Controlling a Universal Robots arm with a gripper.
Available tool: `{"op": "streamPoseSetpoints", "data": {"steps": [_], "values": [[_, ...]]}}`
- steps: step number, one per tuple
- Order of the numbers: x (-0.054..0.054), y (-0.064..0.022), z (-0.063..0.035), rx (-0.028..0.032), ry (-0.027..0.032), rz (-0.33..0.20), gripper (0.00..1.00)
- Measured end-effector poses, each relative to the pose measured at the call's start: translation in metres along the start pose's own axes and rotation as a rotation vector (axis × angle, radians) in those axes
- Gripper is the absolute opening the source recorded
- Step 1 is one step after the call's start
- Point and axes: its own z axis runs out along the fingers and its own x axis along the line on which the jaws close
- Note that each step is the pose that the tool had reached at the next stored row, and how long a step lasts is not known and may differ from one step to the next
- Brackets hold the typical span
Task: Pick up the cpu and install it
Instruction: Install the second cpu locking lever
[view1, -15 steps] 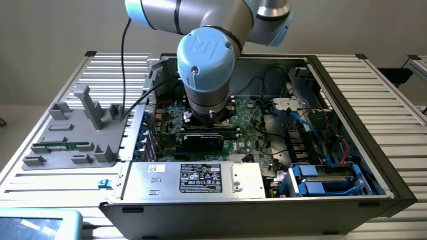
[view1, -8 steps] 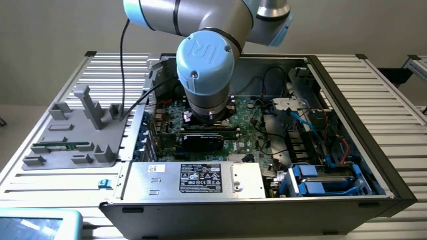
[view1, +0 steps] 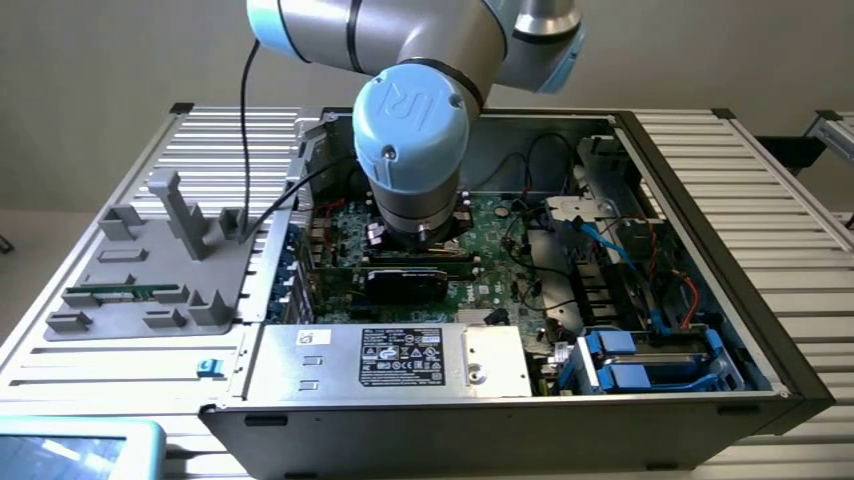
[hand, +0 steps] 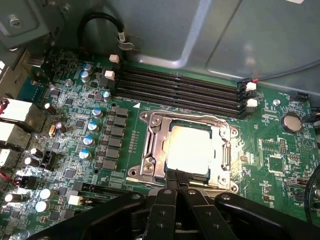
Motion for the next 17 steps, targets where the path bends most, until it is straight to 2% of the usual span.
{"op": "streamPoseSetpoints", "data": {"steps": [10, 17], "values": [[0.0012, -0.0046, 0.0004, -0.0003, -0.0002, 0.000, 0.09], [0.0019, -0.0043, 0.0016, -0.0003, -0.0018, 0.001, 0.09]]}}
